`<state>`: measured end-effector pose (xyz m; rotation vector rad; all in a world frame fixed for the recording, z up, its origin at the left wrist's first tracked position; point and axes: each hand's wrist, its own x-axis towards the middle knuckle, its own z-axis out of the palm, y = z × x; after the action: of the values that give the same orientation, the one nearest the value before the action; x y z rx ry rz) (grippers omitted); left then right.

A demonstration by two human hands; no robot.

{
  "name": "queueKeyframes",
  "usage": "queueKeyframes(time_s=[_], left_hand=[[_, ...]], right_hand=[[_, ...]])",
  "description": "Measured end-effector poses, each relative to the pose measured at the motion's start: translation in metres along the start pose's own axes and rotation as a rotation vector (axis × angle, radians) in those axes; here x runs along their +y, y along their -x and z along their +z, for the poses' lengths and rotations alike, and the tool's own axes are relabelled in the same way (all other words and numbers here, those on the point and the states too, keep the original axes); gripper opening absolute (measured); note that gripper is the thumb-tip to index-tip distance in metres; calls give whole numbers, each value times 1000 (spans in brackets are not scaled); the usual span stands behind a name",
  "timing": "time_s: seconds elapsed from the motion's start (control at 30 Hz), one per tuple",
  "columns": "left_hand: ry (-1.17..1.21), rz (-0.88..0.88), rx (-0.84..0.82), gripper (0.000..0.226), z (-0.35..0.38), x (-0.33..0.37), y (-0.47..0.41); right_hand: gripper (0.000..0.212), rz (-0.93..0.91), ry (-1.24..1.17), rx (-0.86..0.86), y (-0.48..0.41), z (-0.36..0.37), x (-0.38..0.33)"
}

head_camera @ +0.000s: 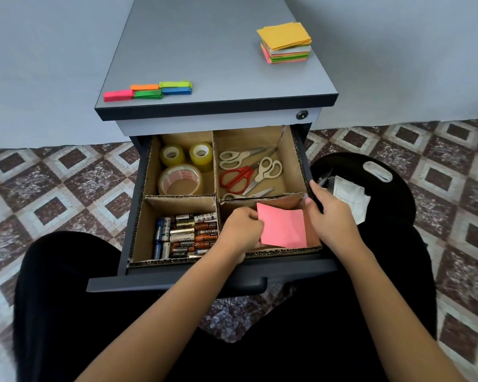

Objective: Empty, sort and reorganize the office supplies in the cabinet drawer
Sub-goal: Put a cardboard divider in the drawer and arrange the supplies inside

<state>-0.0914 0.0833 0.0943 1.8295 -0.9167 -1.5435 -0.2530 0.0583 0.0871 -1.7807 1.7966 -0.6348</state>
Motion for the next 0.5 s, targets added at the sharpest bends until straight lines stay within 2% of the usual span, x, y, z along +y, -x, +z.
queueKeyframes(time_s=[0.07,0.23,0.33,0.5], left_hand=[[-58,-7,3,15,0,1,-4],[-342,29,7,30,-3,1,-10],[-538,51,17,25,-6,0,-8],[-702,64,11,30,-3,0,-5]], right_hand=[[45,-3,-3,6,0,0,0],[45,-5,2,5,0,0,0],[45,-3,3,2,0,0,1],[45,3,0,-1,1,0,1]])
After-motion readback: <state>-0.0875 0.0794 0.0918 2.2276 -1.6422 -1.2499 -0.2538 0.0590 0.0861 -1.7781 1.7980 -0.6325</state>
